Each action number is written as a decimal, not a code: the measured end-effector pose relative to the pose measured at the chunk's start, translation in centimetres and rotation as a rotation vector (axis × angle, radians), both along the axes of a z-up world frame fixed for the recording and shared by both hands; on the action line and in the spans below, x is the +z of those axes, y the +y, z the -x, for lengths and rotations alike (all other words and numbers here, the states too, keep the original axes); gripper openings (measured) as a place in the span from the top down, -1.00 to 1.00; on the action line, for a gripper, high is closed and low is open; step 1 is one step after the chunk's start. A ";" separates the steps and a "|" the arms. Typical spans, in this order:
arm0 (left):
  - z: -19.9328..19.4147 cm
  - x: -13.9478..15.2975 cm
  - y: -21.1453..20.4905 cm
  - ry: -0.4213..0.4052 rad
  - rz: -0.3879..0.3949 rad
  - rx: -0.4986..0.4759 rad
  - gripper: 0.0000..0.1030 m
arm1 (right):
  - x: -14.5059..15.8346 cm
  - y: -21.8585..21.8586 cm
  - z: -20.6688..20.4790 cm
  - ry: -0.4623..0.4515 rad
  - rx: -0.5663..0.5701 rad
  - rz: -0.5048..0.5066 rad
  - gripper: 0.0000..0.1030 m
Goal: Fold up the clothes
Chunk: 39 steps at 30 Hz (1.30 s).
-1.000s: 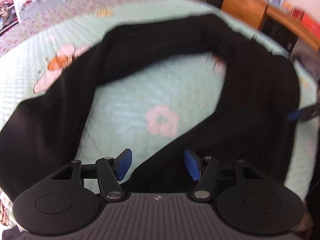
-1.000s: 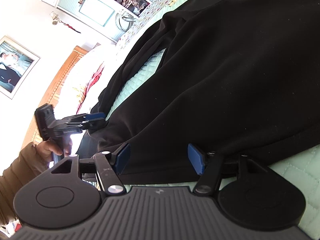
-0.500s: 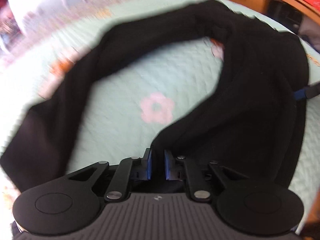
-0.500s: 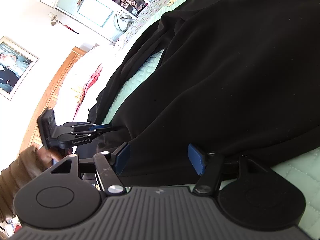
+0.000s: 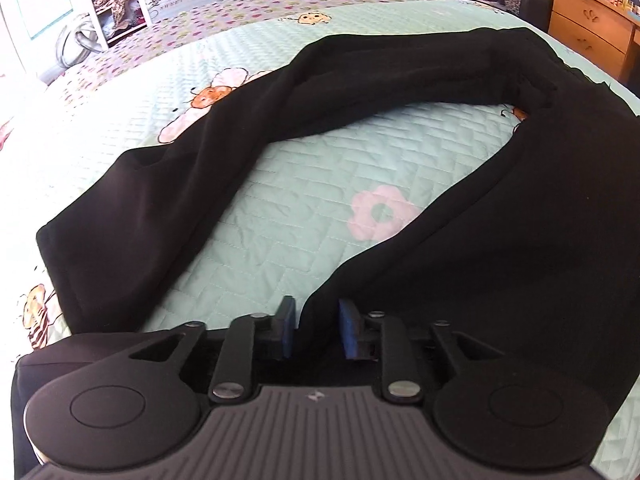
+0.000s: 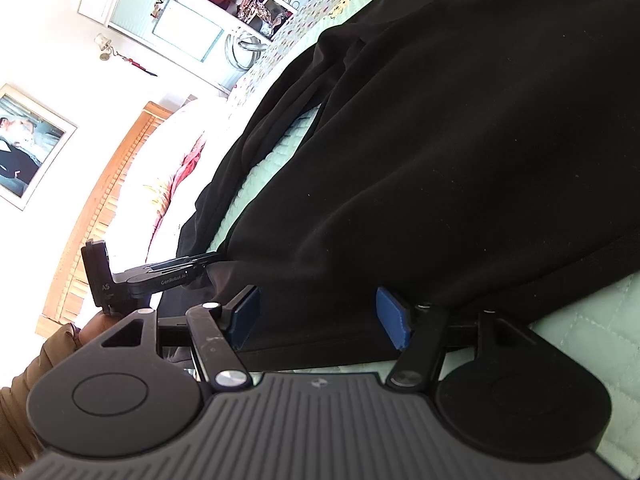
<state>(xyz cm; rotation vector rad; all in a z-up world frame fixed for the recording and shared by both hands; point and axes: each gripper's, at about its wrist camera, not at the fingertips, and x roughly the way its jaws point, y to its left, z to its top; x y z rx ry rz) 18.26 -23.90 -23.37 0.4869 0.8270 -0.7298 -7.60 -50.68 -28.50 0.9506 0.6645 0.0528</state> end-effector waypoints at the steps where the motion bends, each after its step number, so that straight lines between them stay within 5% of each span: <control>1: 0.0 0.3 0.3 -0.003 0.008 0.019 0.29 | 0.0 -0.1 0.0 0.001 0.001 -0.009 -0.27; 6: 0.5 3.0 1.8 -0.058 0.119 0.182 0.14 | 0.8 -1.4 0.5 -0.044 -0.043 -0.076 -0.34; 8: 1.2 4.3 0.7 -0.055 0.202 0.087 0.10 | 1.2 -1.8 0.5 -0.064 -0.061 -0.069 -0.45; 11: 1.8 5.2 -3.1 -0.020 0.278 -0.129 -0.28 | 0.8 -1.9 -0.2 -0.067 -0.053 -0.066 -0.47; 15: 0.5 3.5 -9.4 0.092 0.224 -0.294 -0.34 | -0.1 -1.6 -0.7 -0.079 -0.037 -0.051 -0.47; 20: -1.4 0.1 -12.6 0.189 0.107 -0.296 -0.34 | -0.6 -2.0 -0.4 -0.083 -0.021 -0.057 -0.46; 22: -1.7 -0.4 -12.3 0.229 0.120 -0.294 -0.34 | -0.7 -2.0 -0.4 -0.084 -0.017 -0.054 -0.46; 27: -0.4 -0.9 -12.2 0.211 0.086 -0.350 -0.07 | -0.5 -2.0 -1.3 -0.087 -0.007 -0.029 -0.47; 31: 1.0 -0.3 -12.5 0.136 0.075 -0.346 0.73 | -0.3 -2.4 -3.1 -0.093 -0.005 -0.023 -0.47; 34: 2.2 1.0 -11.5 0.013 0.137 -0.294 0.76 | -0.4 -2.1 -2.7 -0.091 -0.007 -0.019 -0.47; 39: 0.7 -1.2 -11.3 0.071 0.108 -0.172 0.62 | -0.3 -2.1 -2.7 -0.087 0.003 0.004 -0.47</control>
